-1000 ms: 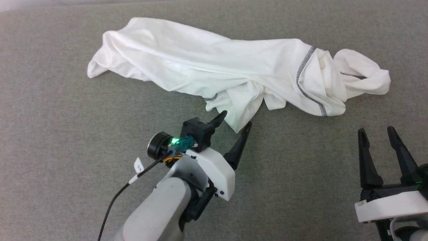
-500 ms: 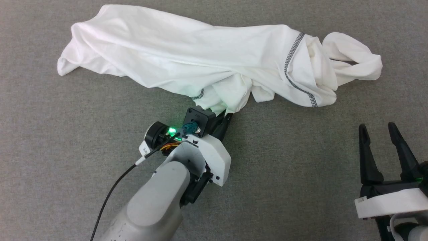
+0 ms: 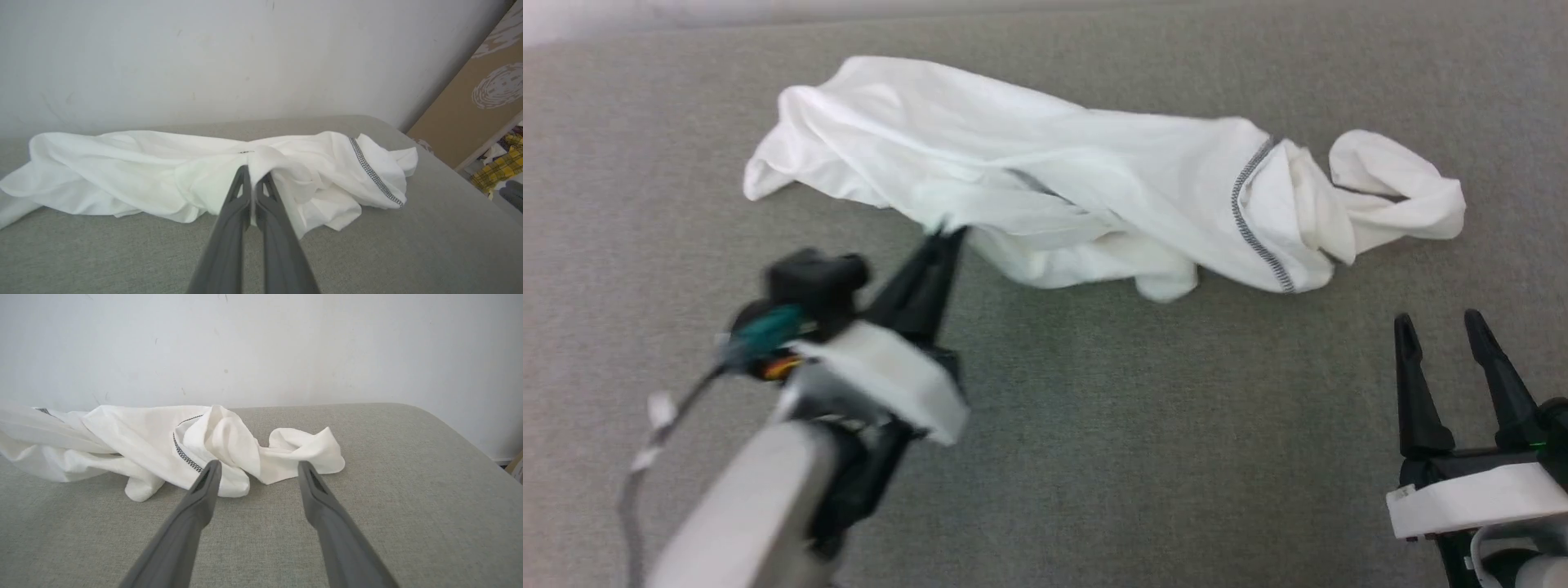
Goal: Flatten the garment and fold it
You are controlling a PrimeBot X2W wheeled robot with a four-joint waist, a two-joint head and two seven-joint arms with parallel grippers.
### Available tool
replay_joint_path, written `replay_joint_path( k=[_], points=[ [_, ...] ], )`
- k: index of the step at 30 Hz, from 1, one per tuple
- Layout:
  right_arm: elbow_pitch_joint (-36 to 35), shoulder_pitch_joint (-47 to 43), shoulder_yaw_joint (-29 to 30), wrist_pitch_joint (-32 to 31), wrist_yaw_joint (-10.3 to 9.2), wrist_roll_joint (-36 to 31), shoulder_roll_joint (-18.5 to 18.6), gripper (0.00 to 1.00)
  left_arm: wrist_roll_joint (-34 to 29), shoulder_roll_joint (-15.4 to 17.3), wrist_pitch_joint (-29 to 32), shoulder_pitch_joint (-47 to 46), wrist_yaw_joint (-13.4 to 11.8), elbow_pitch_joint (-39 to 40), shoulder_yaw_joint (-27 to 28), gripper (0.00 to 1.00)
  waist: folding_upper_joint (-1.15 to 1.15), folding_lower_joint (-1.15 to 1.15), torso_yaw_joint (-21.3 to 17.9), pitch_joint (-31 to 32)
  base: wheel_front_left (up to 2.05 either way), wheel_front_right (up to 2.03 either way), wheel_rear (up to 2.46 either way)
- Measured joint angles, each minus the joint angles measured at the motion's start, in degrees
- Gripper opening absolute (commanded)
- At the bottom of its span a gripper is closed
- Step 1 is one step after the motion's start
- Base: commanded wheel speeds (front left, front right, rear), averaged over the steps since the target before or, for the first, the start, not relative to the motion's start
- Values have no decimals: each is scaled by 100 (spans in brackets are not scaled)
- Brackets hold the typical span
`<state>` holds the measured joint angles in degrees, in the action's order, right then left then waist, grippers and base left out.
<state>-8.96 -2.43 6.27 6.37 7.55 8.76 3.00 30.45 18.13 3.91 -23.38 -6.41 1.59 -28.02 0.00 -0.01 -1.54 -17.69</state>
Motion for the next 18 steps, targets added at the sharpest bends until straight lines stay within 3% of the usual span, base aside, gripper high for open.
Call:
replay_joint_path(
  k=[5,9,13,18],
  points=[
    [41,-66,52,-25,-1,36,1,100,159,982,726,911,-580,2186,703,0,0,0,187,249,0,0,0],
    [65,-162,48,-26,-1,60,0,100,104,1670,1334,1909,-1047,3229,1065,0,0,-1,315,426,0,0,0],
    [89,-250,54,-26,-1,93,1,100,236,1809,1605,3122,-1405,3454,1080,0,0,-1,421,558,0,0,0],
    [127,-289,46,-40,0,100,-1,100,455,1725,1418,4113,-1499,2525,956,0,0,-1,531,616,0,0,0]
  ],
)
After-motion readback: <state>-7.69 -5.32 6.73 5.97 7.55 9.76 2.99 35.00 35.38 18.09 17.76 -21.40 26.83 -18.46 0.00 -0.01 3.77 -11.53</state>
